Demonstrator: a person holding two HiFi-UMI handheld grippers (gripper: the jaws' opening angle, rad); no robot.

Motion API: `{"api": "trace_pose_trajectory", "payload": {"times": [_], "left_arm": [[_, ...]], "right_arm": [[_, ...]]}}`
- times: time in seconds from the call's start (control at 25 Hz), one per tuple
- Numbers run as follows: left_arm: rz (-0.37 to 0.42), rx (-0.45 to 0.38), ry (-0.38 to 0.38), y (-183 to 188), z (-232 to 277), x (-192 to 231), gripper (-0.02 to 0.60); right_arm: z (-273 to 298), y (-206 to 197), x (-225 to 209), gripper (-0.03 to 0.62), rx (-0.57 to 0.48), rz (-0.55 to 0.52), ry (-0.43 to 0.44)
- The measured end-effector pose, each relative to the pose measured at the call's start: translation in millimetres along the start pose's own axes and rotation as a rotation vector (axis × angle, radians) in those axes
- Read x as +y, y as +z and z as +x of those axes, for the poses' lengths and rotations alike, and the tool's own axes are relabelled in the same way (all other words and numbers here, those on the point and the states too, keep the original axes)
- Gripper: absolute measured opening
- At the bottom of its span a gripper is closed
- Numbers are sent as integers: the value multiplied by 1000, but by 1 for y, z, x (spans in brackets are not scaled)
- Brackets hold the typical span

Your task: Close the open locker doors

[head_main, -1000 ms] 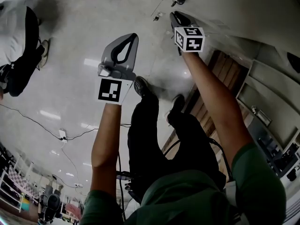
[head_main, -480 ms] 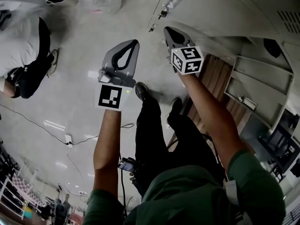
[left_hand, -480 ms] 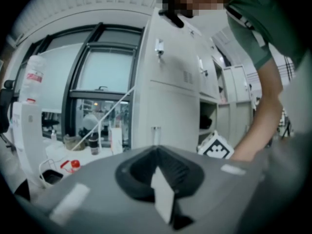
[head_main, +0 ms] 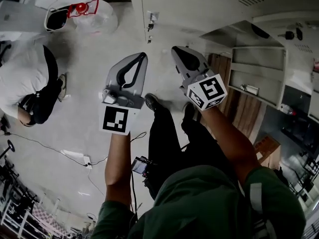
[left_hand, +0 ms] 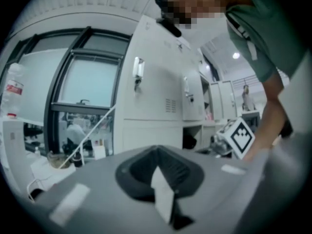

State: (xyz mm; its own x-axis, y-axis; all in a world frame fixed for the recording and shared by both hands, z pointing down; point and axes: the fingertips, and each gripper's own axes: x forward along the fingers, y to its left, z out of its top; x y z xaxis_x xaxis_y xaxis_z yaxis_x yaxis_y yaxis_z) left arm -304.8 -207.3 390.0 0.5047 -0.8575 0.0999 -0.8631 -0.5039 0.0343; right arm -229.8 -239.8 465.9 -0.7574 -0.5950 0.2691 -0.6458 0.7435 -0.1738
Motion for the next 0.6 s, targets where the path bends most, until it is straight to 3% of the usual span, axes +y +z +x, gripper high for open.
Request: {"api": "trace_pose_trajectory", "payload": {"times": [0.2,0.6], "left_arm": [[19,-9,-87,41,8,-36,0],[33,-23,-331,90,51,-151,0]], "right_arm": [[-62,38,4,6,-35,-34,-24],[-208,63,-45,6,-67,2,-219]]}}
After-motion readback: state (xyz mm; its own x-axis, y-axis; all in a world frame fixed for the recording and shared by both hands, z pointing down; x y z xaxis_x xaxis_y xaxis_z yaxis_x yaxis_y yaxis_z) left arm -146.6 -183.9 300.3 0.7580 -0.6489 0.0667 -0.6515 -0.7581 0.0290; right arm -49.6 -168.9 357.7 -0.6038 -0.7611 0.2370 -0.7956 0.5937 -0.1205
